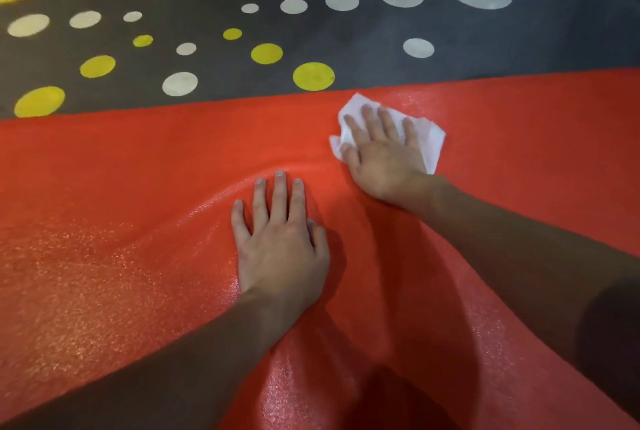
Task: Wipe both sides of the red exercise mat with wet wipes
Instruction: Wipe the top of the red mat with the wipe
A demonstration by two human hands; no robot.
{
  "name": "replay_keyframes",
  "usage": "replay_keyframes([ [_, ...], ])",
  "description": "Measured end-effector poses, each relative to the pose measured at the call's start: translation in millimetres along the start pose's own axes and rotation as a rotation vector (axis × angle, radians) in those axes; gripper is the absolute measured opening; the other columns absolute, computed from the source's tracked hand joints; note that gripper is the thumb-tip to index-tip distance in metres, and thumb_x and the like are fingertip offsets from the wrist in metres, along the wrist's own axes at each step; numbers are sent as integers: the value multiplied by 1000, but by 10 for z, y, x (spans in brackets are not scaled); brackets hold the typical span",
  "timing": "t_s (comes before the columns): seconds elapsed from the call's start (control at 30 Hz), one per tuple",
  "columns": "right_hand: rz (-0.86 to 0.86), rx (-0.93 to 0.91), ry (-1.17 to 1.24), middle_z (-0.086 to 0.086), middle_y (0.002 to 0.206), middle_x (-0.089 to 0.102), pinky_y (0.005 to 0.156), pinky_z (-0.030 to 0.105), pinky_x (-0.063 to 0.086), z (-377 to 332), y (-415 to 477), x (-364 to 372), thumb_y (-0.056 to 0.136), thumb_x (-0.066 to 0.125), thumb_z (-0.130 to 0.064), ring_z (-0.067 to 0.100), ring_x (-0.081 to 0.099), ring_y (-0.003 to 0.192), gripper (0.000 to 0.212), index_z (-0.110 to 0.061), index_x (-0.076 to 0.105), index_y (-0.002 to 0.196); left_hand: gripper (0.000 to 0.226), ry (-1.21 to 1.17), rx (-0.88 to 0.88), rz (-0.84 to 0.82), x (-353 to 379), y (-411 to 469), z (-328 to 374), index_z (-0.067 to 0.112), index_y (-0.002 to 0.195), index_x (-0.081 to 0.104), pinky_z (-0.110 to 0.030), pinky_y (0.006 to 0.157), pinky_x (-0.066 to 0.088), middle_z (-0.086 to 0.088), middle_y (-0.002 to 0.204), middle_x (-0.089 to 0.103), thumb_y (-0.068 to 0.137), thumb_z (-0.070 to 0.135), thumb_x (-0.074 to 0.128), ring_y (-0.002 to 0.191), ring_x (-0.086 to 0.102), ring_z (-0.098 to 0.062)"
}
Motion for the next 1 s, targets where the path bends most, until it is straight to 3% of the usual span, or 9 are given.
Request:
replay_keyframes([
  [0.07, 0, -109, -21, -2, 166, -5, 120, 53, -5, 89, 65, -35, 103, 17, -49, 17, -7, 152, 57, -37, 5, 157, 69, -8, 1, -5, -11, 0, -1, 23, 155, 23, -53, 120, 6, 0, 165, 13, 89, 40, 15, 152, 4, -23],
  [0.2, 11, 229, 19, 1, 166, -7, 120, 53, -6, 320, 514, -156, 102, 12, -47, 21, -10, 152, 58, -32, 2, 157, 69, -25, 15, -28, 0, 1, -15, 25, 157, 10, -53, 120, 0, 2, 166, 1, 90, 41, 13, 152, -7, -22],
  [0.23, -9, 222, 16, 0, 166, -10, 119, 54, -9, 162, 539, -112, 102, 11, -47, 22, -13, 151, 58, -33, 0, 157, 69, -27, 15, -20, -5, 0, -17, 25, 157, 11, -53, 120, 0, 2, 166, 1, 90, 41, 14, 152, -7, -22],
  [0.33, -43, -116, -1, -3, 166, -10, 120, 52, -9, -381, 384, -12, 103, 14, -48, 20, -13, 152, 57, -37, 1, 157, 68, -35, 15, -20, 0, 5, -15, 25, 157, 13, -53, 120, 0, 1, 166, 3, 91, 40, 16, 152, -7, -22],
  [0.4, -15, -240, -35, -5, 166, -3, 120, 49, -6, -359, 416, -69, 103, 18, -48, 17, -6, 152, 55, -38, 6, 156, 68, -33, 16, -19, 8, 4, -22, 25, 157, 12, -53, 120, -1, 2, 166, 2, 91, 41, 16, 152, -7, -21],
  [0.53, -8, 47, -24, 0, 166, -2, 120, 52, -6, -141, 639, -157, 102, 14, -47, 21, -7, 152, 57, -35, 5, 157, 68, -52, 18, -17, 6, 6, -21, 26, 157, 12, -52, 120, -2, 3, 166, 2, 90, 42, 14, 152, -7, -21],
  [0.7, -18, -372, -82, -4, 166, -2, 121, 48, -4, -474, 279, -26, 105, 18, -45, 19, -3, 153, 54, -36, 7, 157, 72, -81, 26, -8, -12, 2, -25, 25, 156, 16, -52, 120, -2, 3, 165, 4, 87, 43, 11, 152, -6, -21],
  [0.83, -12, -17, -94, 1, 166, -5, 118, 58, -7, -181, 393, -124, 104, 13, -46, 23, -7, 152, 57, -31, 2, 158, 71, -101, 33, 27, -11, -8, -36, 22, 156, 21, -53, 120, 0, 1, 165, 9, 88, 42, 15, 152, 0, -22],
  [1.0, -17, -329, -74, -5, 166, -3, 121, 47, -5, -424, -77, 34, 106, 20, -42, 19, -5, 152, 54, -34, 6, 157, 70, -195, 9, 47, -32, -1, -29, 12, 148, 30, -50, 121, 3, -3, 161, 26, 84, 36, 20, 151, 8, -22],
])
Point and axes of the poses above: each hand's wrist, its own y-axis towards the middle knuckle, its own x-axis out of the palm, z = x × y, the point moved 3 cm from there along y, towards the middle knuckle
